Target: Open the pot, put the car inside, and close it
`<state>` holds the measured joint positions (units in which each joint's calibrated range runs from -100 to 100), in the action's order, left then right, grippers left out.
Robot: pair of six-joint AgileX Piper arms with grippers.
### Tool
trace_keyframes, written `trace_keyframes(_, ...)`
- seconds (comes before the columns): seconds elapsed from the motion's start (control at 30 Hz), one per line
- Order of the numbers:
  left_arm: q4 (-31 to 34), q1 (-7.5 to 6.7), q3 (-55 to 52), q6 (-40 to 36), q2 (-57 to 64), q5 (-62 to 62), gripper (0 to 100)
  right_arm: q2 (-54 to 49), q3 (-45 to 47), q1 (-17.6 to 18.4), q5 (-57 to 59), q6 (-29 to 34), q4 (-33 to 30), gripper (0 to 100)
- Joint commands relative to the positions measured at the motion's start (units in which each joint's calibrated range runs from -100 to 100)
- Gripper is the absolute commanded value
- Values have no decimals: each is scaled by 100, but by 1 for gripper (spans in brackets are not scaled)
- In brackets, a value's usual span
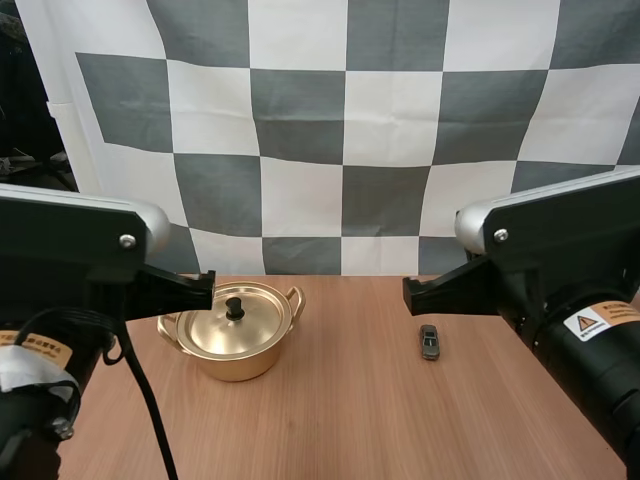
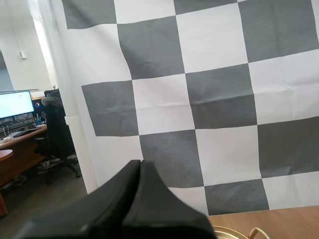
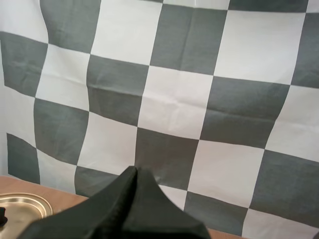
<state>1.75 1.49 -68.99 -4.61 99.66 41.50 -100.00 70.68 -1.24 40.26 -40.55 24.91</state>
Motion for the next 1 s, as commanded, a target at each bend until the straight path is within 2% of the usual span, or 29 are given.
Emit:
trace_keyframes(0.0,-16,1,143,48,-478,48,0,74,-222,-3,46,-6,-101,0)
trace_keyframes(0.1,-16,1,332,62,-1356,70,0,527,-524,-3,482,-6,-137,0)
trace_keyframes(0.27,-16,1,911,170,-2992,592,0,1847,-959,-3,1664,-6,-291,0)
trace_keyframes(0.5,-128,1,1600,260,-4703,634,0,3274,-1017,-3,1445,-6,-652,0)
trace_keyframes(0.7,-175,1,1629,863,-5766,725,0,3900,-1017,-3,1445,-6,-940,0)
trace_keyframes(0.77,-175,1,1629,889,-6071,758,3,3966,-1017,-3,1445,-6,-955,0)
trace_keyframes(0.8,-175,1,1629,889,-6201,766,8,3967,-1017,-3,1468,-6,-969,0)
trace_keyframes(0.87,-175,1,1629,889,-6376,802,26,3967,-1017,-3,1468,-6,-991,20)
trace_keyframes(0.97,-175,1,1629,889,-6524,826,62,3967,-1017,-3,1468,-6,-1028,71)
